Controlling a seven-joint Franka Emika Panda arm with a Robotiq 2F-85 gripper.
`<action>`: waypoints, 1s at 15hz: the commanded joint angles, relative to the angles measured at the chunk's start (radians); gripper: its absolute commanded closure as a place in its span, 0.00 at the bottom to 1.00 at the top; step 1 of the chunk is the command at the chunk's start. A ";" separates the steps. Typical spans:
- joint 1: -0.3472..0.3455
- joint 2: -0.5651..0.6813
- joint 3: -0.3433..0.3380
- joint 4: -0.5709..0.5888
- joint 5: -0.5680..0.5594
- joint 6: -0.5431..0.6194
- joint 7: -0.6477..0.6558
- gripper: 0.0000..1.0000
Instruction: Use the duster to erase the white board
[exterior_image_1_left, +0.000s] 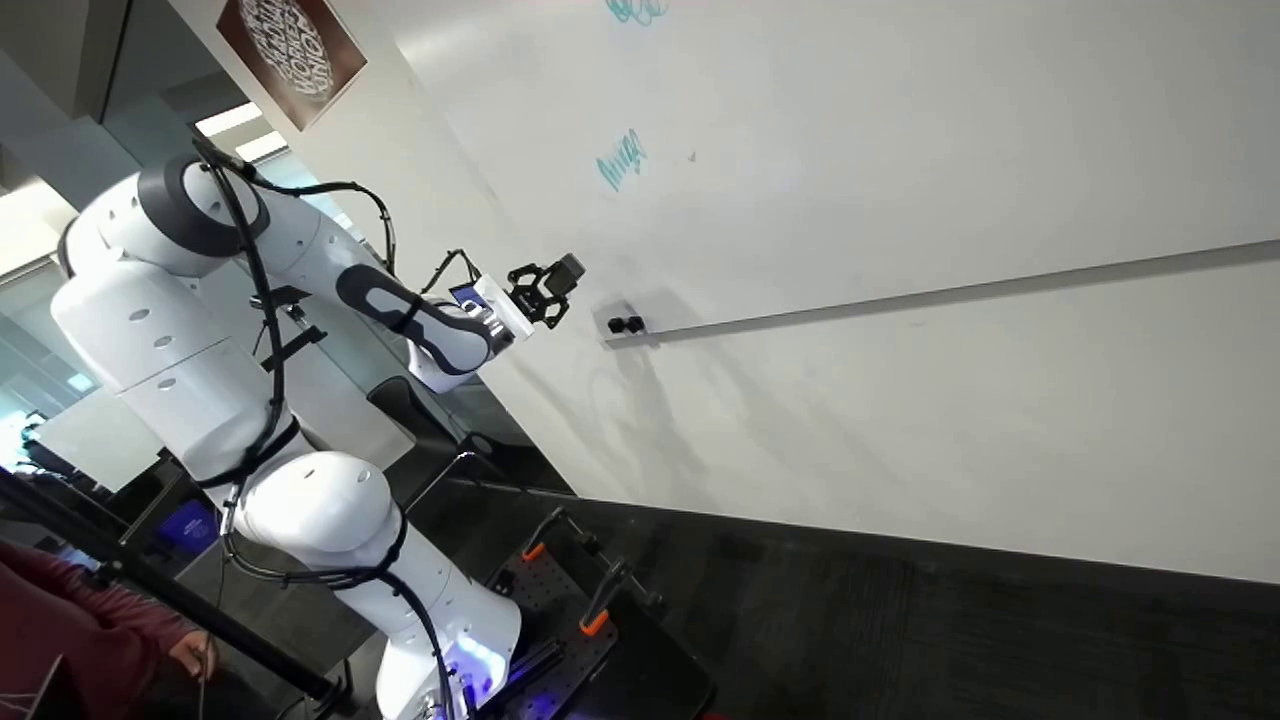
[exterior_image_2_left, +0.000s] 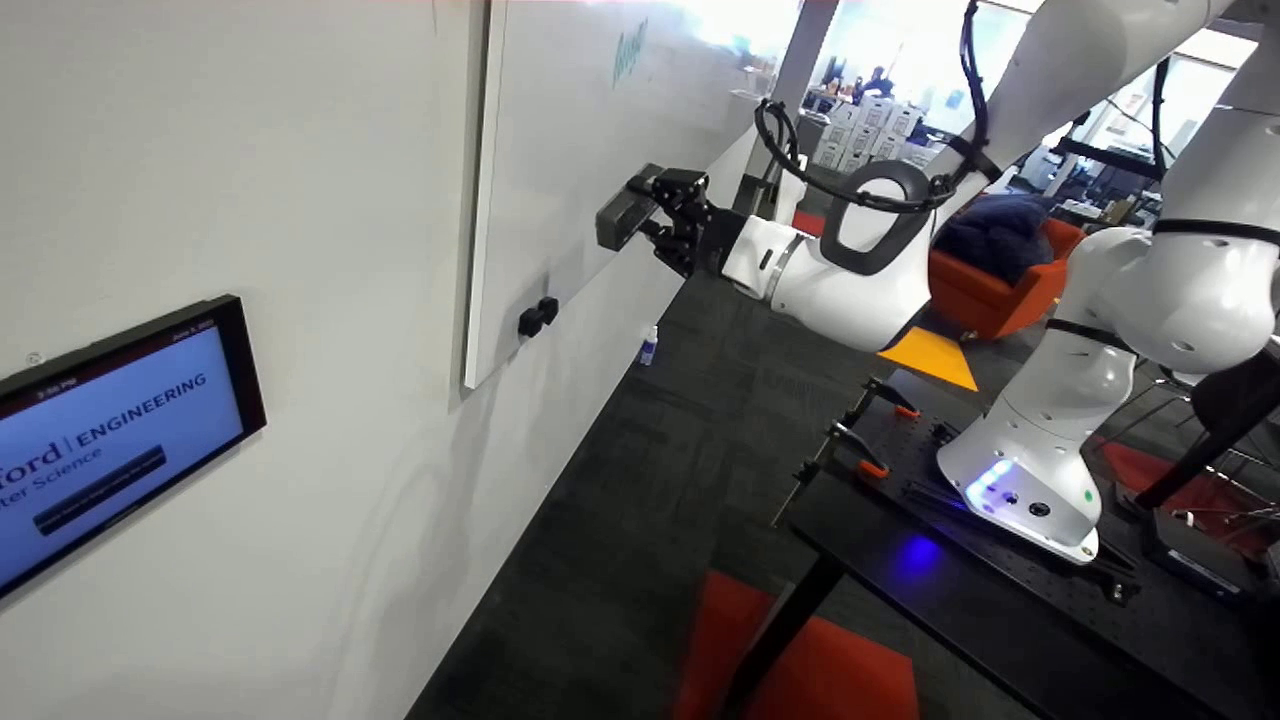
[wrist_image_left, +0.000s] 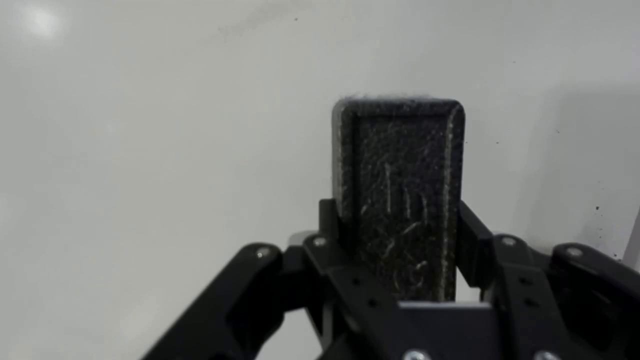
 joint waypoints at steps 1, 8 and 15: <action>-0.096 -0.144 -0.033 -0.018 0.030 0.215 0.111 0.69; -0.173 -0.392 -0.250 0.001 -0.163 0.568 0.474 0.69; -0.148 -0.402 -0.309 0.010 -0.200 0.570 0.571 0.44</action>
